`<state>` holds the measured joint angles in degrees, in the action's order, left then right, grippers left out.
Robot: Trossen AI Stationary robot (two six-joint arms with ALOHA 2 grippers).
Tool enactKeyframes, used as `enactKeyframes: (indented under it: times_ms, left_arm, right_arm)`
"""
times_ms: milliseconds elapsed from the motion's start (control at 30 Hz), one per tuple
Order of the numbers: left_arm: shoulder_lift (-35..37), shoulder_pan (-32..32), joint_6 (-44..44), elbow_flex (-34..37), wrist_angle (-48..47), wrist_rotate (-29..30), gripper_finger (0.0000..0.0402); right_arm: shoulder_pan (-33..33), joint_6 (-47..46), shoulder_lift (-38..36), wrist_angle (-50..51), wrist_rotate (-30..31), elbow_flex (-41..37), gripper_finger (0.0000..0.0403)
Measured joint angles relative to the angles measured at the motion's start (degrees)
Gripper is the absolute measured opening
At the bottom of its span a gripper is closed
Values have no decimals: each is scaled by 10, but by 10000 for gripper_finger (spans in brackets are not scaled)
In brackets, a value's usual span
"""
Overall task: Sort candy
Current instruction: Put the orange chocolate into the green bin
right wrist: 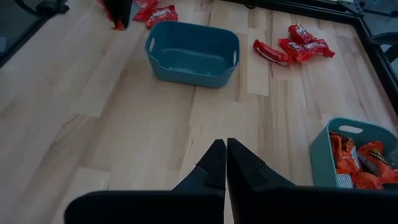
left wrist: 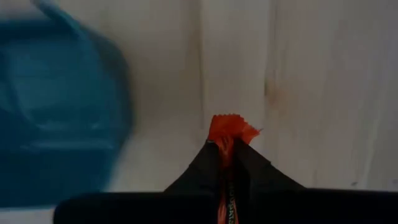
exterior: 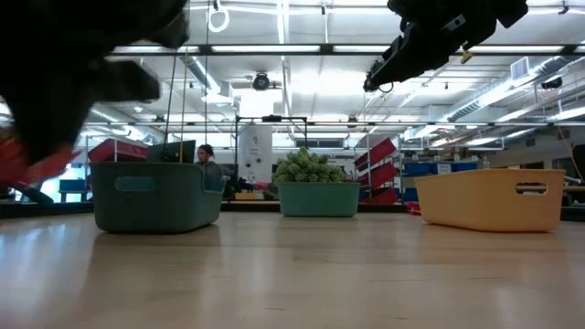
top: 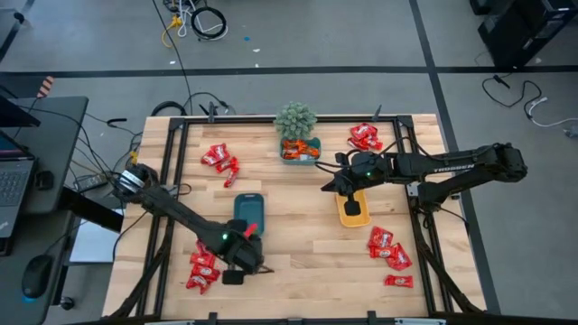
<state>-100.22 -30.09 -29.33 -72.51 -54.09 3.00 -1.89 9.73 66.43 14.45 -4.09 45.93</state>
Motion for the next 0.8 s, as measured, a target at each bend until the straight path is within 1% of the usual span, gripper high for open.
enactKeyframes:
  times_ms: [67, 200, 300, 400, 533, 633, 700, 800]
  left_arm:
    - [22, 22, 24, -14, 2, 20, 11]
    - [65, 91, 67, -26, 22, 98, 9]
    - [77, 159, 125, -26, 82, 106, 8]
    - [73, 228, 203, -26, 146, 96, 8]
    - [61, 331, 273, -26, 216, 72, 7]
    - [52, 401, 310, -26, 263, 29, 7]
    - [38, 434, 336, -28, 298, -2, 7]
    - [4, 462, 370, -26, 324, -15, 6]
  right_arm:
    - [0, -3, -11, 13, 11, 0, 1]
    - [0, -17, -46, 53, 71, 0, 2]
    - [0, -27, -74, 75, 107, 0, 2]
    - [-4, -27, -92, 79, 121, 0, 1]
    - [-17, -26, -99, 79, 122, 0, 0]
    - [-29, -25, -95, 79, 123, 0, 1]
    - [-40, -25, -92, 82, 124, 0, 1]
    - [-55, -25, -83, 76, 127, 0, 0]
